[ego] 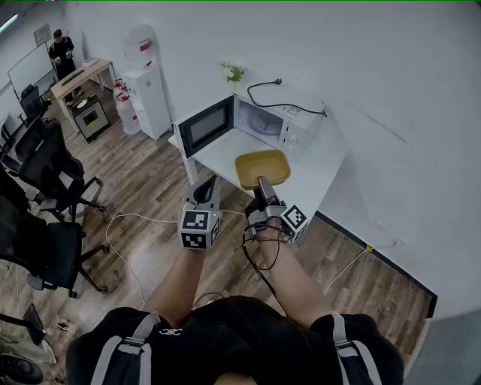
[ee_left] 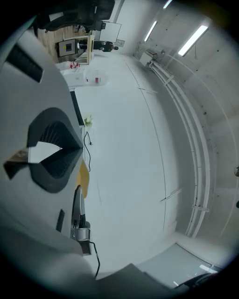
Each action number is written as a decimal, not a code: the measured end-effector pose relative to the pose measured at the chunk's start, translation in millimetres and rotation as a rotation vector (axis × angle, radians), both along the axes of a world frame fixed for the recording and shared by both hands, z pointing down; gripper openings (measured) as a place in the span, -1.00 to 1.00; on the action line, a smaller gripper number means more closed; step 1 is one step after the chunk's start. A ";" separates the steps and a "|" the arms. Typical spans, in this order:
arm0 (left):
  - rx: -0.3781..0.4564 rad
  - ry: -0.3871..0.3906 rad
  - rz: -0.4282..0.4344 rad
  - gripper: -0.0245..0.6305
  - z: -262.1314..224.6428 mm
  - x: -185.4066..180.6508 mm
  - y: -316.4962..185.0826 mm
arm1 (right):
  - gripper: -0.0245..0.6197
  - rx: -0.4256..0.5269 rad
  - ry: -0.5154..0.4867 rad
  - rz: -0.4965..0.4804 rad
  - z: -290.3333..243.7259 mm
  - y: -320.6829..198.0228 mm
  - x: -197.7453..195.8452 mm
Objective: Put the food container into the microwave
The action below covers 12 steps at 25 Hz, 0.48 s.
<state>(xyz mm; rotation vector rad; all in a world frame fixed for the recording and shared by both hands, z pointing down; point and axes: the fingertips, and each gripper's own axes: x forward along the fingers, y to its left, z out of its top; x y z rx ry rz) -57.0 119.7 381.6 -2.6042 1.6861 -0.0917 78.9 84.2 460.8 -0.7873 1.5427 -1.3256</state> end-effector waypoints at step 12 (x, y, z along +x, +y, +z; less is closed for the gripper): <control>-0.019 -0.001 0.003 -0.93 16.4 8.2 5.6 | -0.21 -0.040 -0.096 -0.007 8.6 9.8 2.0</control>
